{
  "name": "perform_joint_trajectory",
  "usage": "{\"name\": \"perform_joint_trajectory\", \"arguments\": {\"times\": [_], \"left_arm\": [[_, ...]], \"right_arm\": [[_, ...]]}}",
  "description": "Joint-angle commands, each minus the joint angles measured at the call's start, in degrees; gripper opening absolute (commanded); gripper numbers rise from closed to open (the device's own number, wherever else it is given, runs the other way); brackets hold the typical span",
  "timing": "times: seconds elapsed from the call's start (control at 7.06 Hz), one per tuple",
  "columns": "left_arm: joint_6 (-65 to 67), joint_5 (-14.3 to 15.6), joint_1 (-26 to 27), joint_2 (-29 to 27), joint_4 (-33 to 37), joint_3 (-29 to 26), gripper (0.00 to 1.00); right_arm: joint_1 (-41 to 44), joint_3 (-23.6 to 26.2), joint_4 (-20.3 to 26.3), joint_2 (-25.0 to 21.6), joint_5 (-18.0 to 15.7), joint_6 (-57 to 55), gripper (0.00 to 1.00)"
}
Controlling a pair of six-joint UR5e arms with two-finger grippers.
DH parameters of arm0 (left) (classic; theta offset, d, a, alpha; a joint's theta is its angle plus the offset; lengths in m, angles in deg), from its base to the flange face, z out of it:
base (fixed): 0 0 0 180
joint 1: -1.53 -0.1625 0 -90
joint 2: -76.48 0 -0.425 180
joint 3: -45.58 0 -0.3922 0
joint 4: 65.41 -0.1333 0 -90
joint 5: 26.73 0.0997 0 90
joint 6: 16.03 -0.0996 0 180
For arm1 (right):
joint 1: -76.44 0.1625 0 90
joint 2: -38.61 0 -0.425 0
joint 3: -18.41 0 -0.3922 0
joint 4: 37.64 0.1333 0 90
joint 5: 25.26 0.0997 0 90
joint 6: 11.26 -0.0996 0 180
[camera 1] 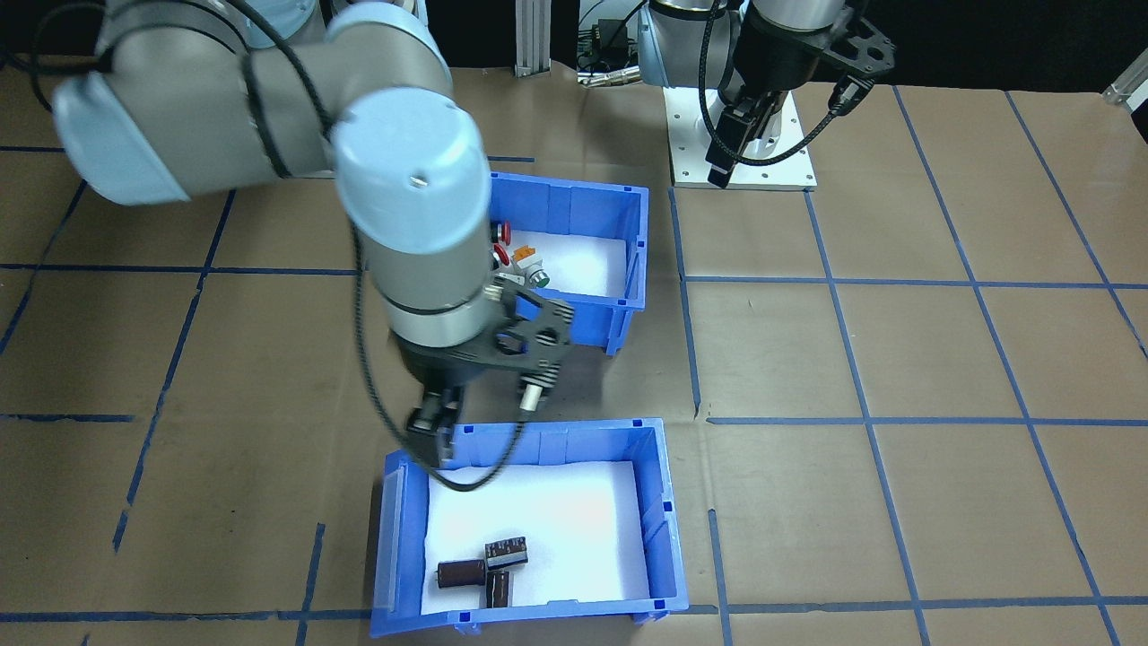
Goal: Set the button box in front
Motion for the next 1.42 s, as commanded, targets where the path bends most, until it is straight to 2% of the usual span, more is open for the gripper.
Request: {"name": "perform_joint_trajectory", "arguments": {"times": [0.0,0.28,0.42,0.57,0.71,0.99,1.13,1.27], "left_arm": [[20.4,-3.9,3.2,5.8,-0.9,9.4,0.99],[34.4,-3.9,11.5,3.5,-7.7,13.4,0.99],[40.0,-3.6,14.9,0.2,-12.5,14.8,0.98],[42.4,-3.3,18.4,-3.3,-13.3,14.7,0.98],[45.5,-3.3,20.8,-5.7,-13.4,14.9,0.98],[47.9,-3.5,22.9,-9.2,-17.6,15.0,0.99],[48.2,-3.2,23.7,-10.5,-18.2,14.9,0.99],[48.5,-3.3,23.9,-11.5,-22.3,15.1,0.99]], "right_arm": [[4.8,-4.5,-0.1,6.0,1.0,2.3,1.0],[6.7,-3.4,0.0,7.0,1.1,3.2,1.0],[6.7,-2.0,-0.1,6.7,1.0,5.3,1.0],[6.5,0.9,-1.0,6.7,1.0,5.7,1.0],[6.4,3.6,-3.4,6.5,0.7,5.5,1.0],[6.6,8.6,-15.9,7.9,0.4,4.7,1.0],[6.7,10.3,-17.3,8.0,0.4,4.6,1.0],[6.6,10.6,-17.4,7.6,0.2,4.6,0.84]]}}
